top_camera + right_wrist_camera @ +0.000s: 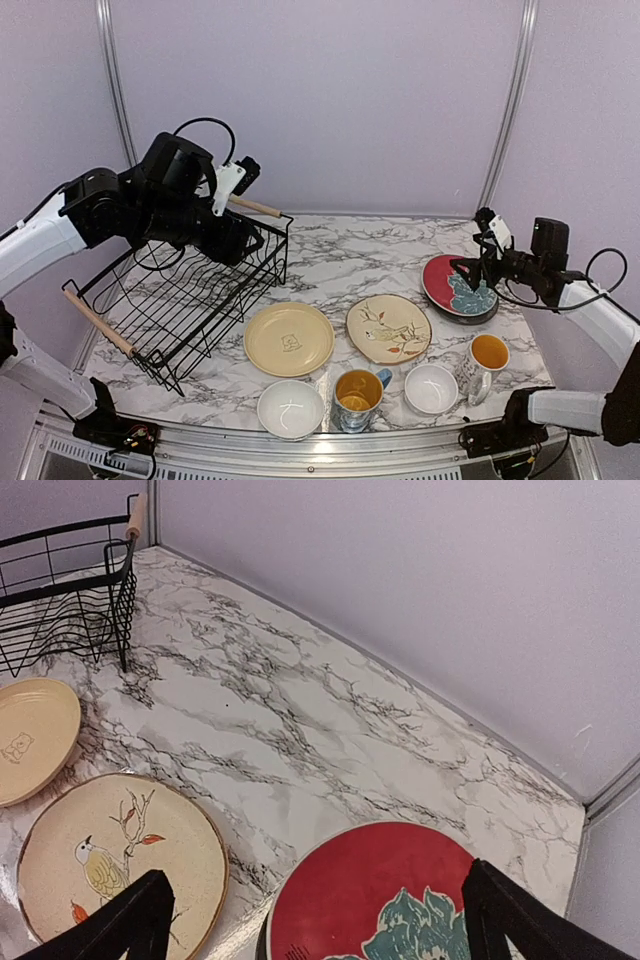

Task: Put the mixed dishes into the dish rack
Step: Move the plate and dish rack to the center of the board.

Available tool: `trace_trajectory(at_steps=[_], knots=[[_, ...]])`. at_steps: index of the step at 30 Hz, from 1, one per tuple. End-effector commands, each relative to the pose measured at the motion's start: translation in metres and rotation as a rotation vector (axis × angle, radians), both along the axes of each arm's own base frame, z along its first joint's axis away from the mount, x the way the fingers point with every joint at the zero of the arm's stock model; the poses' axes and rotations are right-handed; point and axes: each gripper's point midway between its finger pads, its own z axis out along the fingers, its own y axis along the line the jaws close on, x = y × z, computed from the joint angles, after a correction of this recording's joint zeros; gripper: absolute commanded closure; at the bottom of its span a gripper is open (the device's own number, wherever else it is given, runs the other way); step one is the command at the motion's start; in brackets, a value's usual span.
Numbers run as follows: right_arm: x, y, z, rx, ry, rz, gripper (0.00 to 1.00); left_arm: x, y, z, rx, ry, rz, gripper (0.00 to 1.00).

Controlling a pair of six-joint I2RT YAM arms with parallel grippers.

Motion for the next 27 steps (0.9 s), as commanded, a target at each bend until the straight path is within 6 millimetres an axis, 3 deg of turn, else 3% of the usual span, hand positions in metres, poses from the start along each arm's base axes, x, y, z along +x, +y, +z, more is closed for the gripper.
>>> trace_trajectory(at_steps=[1,4,11,16,21,24,27], knots=[[-0.011,0.022,0.006,-0.015,0.0,0.136,0.02,-0.026,0.011,-0.076,0.372,0.149,0.022,0.31],[-0.015,0.027,0.005,-0.017,0.009,0.17,0.02,-0.036,0.006,-0.097,0.41,0.214,0.023,0.31],[-0.024,0.033,0.013,-0.006,-0.003,0.215,0.02,-0.033,0.006,-0.124,0.417,0.319,0.185,0.51],[-0.025,0.034,0.009,-0.011,0.006,0.223,0.03,-0.028,0.013,-0.135,0.432,0.347,0.287,0.52],[-0.026,0.041,0.003,0.003,0.029,0.256,0.06,-0.008,0.019,-0.143,0.447,0.346,0.329,0.52],[-0.023,0.067,0.001,-0.016,0.044,0.29,0.09,0.005,0.025,-0.143,0.426,0.341,0.353,0.52],[-0.02,0.105,-0.002,-0.093,0.037,0.35,0.1,0.008,0.029,-0.143,0.381,0.357,0.348,0.46]])
